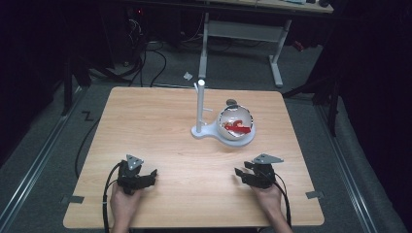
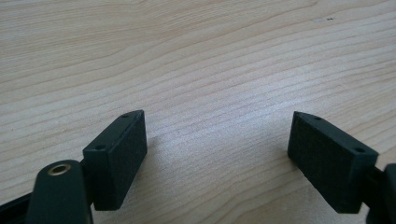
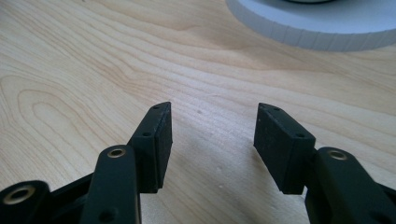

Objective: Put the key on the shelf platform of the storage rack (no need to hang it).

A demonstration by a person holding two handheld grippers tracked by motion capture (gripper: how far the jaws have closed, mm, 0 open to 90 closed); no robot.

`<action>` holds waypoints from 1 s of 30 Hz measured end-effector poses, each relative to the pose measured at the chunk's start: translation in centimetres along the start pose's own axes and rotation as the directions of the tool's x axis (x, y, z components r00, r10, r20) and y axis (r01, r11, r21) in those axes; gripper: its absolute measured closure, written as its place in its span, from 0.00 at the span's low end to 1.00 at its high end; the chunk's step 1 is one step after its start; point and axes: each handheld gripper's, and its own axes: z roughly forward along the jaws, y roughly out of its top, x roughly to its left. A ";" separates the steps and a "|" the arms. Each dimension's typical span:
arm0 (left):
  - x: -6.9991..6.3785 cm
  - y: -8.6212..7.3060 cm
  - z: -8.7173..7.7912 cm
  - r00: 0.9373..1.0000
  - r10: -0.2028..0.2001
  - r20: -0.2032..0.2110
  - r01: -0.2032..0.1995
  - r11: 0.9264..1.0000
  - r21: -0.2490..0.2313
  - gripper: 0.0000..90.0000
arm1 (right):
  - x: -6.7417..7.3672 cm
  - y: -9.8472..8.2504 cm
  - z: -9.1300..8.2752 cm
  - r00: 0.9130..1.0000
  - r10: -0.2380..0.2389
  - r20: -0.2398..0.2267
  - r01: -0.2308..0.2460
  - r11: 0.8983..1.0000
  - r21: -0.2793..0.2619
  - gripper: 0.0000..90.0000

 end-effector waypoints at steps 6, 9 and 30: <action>0.0 0.0 0.0 1.000 0.000 0.000 0.000 1.000 0.000 0.22 | 0.6 -0.2 0.4 1.000 -0.026 0.016 0.026 0.999 0.022 0.52; 0.0 0.0 0.0 1.000 0.000 0.000 0.000 1.000 0.000 0.22 | 0.7 -0.1 0.5 0.999 -0.034 0.024 0.033 0.999 0.021 0.52; 0.0 0.0 -0.1 1.000 -0.006 0.000 0.006 1.000 0.000 0.24 | 1.2 -0.2 0.7 0.994 -0.087 0.073 0.085 0.996 0.034 0.42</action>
